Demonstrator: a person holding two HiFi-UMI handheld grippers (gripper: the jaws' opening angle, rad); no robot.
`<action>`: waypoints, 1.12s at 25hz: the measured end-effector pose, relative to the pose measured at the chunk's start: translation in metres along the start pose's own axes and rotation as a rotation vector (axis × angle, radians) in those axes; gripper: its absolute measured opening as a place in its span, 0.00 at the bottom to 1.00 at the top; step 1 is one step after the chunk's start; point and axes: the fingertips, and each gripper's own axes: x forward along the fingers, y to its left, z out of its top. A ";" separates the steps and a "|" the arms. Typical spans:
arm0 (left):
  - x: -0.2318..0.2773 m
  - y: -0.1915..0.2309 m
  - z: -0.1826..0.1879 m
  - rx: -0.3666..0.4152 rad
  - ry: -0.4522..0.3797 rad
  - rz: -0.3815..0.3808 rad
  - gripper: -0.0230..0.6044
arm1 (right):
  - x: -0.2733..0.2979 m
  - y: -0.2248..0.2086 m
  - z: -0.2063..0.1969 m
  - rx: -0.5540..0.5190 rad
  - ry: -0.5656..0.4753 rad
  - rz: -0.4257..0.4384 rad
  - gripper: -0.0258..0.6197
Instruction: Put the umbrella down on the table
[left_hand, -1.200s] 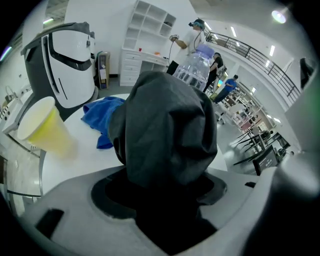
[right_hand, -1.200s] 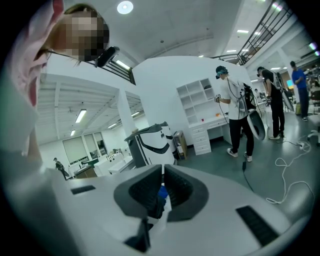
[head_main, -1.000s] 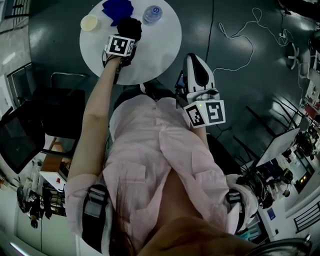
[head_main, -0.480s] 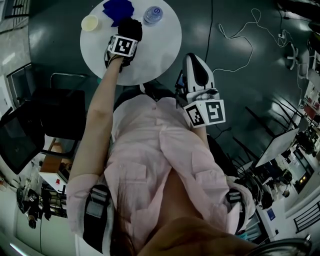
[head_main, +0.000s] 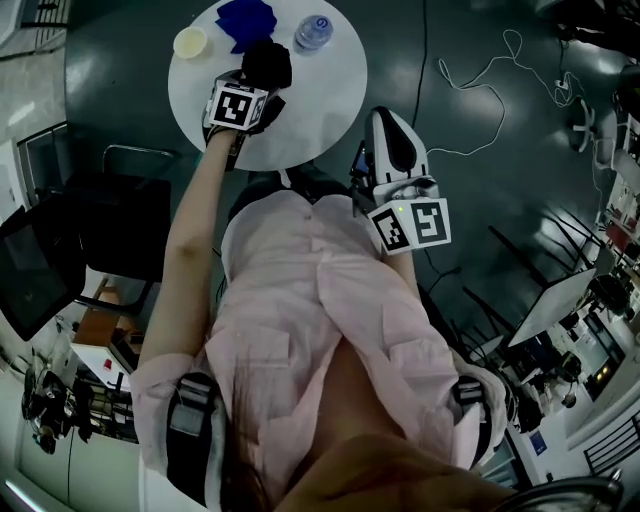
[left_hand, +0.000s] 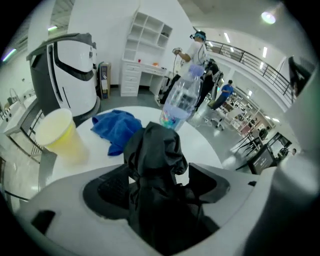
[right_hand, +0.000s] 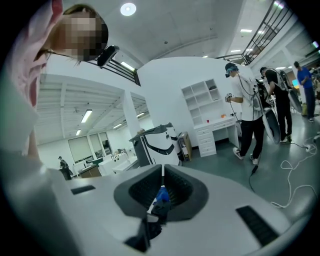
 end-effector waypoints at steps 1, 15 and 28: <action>-0.010 -0.002 0.009 -0.001 -0.043 0.000 0.61 | 0.000 0.001 0.000 -0.002 -0.003 0.008 0.09; -0.283 -0.051 0.115 0.011 -0.855 0.173 0.10 | -0.002 0.042 0.008 -0.037 -0.061 0.113 0.09; -0.389 -0.094 0.062 0.047 -1.008 0.285 0.07 | -0.012 0.062 0.023 -0.079 -0.108 0.186 0.09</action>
